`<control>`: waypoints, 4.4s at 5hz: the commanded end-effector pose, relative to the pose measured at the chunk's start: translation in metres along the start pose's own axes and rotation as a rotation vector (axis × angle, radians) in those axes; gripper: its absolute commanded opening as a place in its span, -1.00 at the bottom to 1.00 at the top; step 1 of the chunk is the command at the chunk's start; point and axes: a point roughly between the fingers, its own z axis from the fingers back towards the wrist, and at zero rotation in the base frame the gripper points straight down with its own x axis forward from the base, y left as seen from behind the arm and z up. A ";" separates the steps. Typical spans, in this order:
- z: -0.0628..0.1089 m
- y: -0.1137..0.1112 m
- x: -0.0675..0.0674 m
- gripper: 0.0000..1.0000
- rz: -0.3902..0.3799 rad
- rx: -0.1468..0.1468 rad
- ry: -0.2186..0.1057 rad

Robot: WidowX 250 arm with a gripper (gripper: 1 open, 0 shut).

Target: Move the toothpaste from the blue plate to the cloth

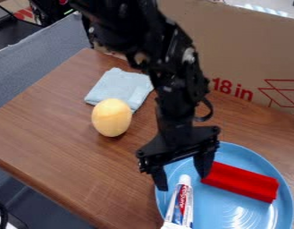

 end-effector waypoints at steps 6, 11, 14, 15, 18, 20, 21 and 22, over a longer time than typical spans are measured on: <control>-0.032 0.001 -0.011 1.00 -0.030 -0.019 -0.060; -0.044 0.010 -0.004 -1.00 0.002 -0.008 -0.047; -0.060 -0.001 -0.007 -1.00 -0.022 -0.017 -0.041; -0.062 0.010 -0.012 -1.00 -0.023 -0.020 -0.041; -0.069 0.030 -0.017 -1.00 -0.036 -0.011 -0.028; -0.052 0.028 -0.017 -1.00 -0.040 -0.008 -0.025; -0.056 0.033 -0.016 -1.00 -0.043 0.001 -0.021; -0.057 0.031 -0.020 -1.00 -0.052 0.004 -0.022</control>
